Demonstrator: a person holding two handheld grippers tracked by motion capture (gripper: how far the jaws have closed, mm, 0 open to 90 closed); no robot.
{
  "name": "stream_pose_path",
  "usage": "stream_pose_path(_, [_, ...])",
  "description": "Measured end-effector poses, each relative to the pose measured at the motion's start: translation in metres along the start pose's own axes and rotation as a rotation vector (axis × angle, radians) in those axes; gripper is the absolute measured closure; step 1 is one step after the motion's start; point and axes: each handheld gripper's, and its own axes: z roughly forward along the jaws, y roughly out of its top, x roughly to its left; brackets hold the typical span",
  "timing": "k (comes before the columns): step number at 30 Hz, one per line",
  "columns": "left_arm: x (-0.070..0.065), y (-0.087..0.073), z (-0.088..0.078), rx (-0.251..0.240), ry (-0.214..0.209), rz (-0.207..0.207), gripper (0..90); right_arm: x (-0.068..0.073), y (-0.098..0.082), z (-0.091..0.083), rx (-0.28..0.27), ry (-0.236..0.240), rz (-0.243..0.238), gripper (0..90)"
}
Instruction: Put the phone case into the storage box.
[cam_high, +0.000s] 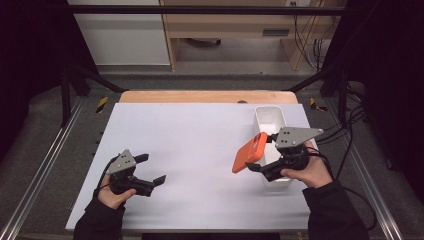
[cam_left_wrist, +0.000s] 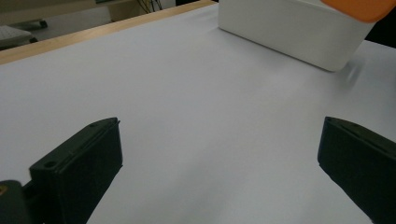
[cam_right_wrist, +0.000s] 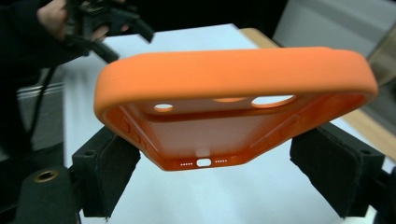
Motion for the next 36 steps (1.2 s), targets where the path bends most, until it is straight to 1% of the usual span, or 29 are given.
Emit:
stream_pose_path(3, [0.003, -0.002, -0.002, 0.0, 0.016, -0.009, 0.0, -0.003, 0.002, -0.004, -0.027, -0.032, 0.023, 16.4])
stream_pose_path(5, [0.005, -0.002, -0.004, -0.006, 0.02, -0.015, 0.0, -0.005, 0.004, -0.006, -0.035, -0.051, 0.038, 16.4])
stream_pose_path(10, [0.008, -0.003, -0.008, -0.017, 0.034, -0.022, 0.0, -0.009, 0.008, -0.009, -0.038, -0.104, 0.071, 16.4])
stream_pose_path(11, [0.008, -0.004, -0.009, -0.018, 0.039, -0.02, 0.0, -0.01, 0.008, -0.01, -0.038, -0.111, 0.081, 16.4])
stream_pose_path(15, [0.011, -0.006, -0.01, -0.022, 0.065, -0.017, 0.0, -0.015, 0.011, -0.01, -0.044, -0.165, 0.117, 16.4])
stream_pose_path(18, [0.015, -0.007, -0.012, -0.027, 0.083, -0.026, 0.0, -0.018, 0.014, -0.01, -0.036, -0.201, 0.146, 16.4])
stream_pose_path(22, [0.019, -0.01, -0.015, -0.031, 0.098, -0.04, 0.0, -0.022, 0.016, -0.011, -0.04, -0.261, 0.169, 16.5])
stream_pose_path(24, [0.021, -0.01, -0.016, -0.028, 0.107, -0.041, 0.0, -0.025, 0.017, -0.011, -0.043, -0.281, 0.181, 16.6])
stream_pose_path(29, [0.022, -0.011, -0.016, -0.028, 0.112, -0.039, 0.0, -0.03, 0.018, -0.01, -0.033, -0.328, 0.205, 16.7])
stream_pose_path(36, [0.024, -0.012, -0.016, -0.029, 0.127, -0.033, 0.0, -0.04, 0.019, -0.007, -0.006, -0.388, 0.254, 16.7])
